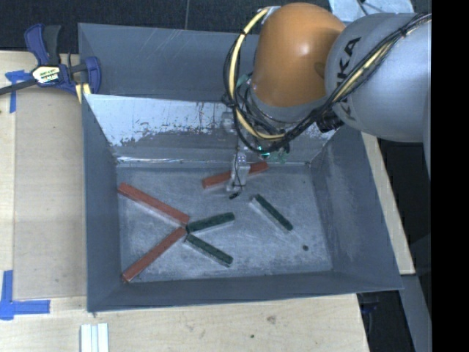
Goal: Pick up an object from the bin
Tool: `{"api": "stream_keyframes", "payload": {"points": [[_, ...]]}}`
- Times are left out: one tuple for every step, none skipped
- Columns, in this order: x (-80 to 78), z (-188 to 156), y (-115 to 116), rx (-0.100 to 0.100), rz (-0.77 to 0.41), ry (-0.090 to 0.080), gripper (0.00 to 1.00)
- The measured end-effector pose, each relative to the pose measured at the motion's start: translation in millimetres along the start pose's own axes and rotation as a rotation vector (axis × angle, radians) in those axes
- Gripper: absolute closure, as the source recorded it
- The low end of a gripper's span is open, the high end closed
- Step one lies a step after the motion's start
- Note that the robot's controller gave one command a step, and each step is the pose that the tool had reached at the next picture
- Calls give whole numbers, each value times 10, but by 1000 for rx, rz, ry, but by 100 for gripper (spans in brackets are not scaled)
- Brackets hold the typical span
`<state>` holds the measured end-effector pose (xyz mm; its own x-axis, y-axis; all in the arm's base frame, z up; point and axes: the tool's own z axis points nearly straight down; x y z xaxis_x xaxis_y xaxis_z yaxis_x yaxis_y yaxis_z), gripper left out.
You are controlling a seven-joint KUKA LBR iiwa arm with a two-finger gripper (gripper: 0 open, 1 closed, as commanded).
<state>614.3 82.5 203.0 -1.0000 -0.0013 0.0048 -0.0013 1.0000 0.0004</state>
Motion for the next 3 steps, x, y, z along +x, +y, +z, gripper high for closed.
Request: {"api": "stream_keyframes", "payload": {"points": [[-21, 1323, 1254, 2, -407, -5, 0], [221, 1322, 1578, -1, -362, -6, 0], [210, 1317, 1572, 0, -360, -9, 0]]}}
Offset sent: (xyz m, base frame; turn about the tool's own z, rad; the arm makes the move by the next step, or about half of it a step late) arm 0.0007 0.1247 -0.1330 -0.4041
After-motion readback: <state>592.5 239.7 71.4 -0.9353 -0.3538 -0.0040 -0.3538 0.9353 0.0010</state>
